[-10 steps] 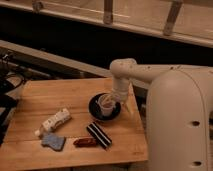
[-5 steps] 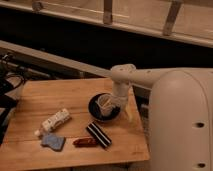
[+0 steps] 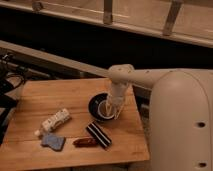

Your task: Pick up the ceramic cup

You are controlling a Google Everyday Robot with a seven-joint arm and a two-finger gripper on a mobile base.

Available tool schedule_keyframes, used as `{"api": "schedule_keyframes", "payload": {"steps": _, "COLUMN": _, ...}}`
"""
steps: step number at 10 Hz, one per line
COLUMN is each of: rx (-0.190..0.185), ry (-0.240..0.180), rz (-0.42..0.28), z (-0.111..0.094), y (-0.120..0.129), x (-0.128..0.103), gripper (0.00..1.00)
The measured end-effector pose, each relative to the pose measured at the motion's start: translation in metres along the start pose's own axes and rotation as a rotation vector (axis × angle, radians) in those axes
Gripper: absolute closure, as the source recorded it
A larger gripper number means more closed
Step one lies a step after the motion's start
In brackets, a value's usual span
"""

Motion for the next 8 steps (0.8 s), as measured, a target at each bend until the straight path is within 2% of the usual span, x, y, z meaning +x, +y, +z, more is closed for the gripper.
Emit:
{"api": "schedule_keyframes", "payload": {"steps": 2, "rx": -0.021, "ry": -0.009, "rz": -0.027, "z": -0.007, "y": 0.01, "x": 0.002, "gripper": 0.93}}
{"api": "schedule_keyframes", "payload": {"steps": 3, "rx": -0.031, "ry": -0.012, "rz": -0.036, "z": -0.01, "y": 0.013, "x": 0.002, "gripper": 0.98}}
{"api": "schedule_keyframes", "payload": {"steps": 5, "rx": -0.075, "ry": -0.009, "rz": -0.041, "z": -0.021, "y": 0.017, "x": 0.001, "gripper": 1.0}}
{"api": "schedule_keyframes", "payload": {"steps": 6, "rx": -0.112, "ry": 0.017, "rz": -0.029, "z": -0.023, "y": 0.019, "x": 0.001, "gripper": 1.0}}
{"api": "schedule_keyframes", "payload": {"steps": 7, "rx": -0.153, "ry": 0.081, "rz": -0.005, "z": -0.021, "y": 0.013, "x": 0.0, "gripper": 1.0}}
{"api": "schedule_keyframes", "payload": {"steps": 8, "rx": -0.165, "ry": 0.175, "rz": -0.01, "z": -0.016, "y": 0.007, "x": -0.001, "gripper": 1.0}}
